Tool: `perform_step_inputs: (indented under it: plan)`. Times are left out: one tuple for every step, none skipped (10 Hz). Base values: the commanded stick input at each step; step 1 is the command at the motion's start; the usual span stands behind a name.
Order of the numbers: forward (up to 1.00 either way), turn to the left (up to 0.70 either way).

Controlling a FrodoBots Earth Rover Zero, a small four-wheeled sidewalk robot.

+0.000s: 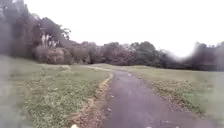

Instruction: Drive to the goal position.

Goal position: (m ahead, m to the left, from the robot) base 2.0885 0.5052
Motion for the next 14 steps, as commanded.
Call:
perform_step_inputs:
  plan:
    - [0.7, -0.31]
    - [0.7, -0.2]
    - [0.7, -0.08]
    - [0.7, 0.0]
    - [0.7, 0.0]
    - [0.7, 0.0]
    - [0.7, 0.0]
    - [0.7, 0.0]
    - [0.7, 0.0]
    - [0.7, 0.0]
    - [0.7, 0.0]
    - [0.7, 0.0]
    - [0.7, 0.0]
    - [0.7, 0.0]
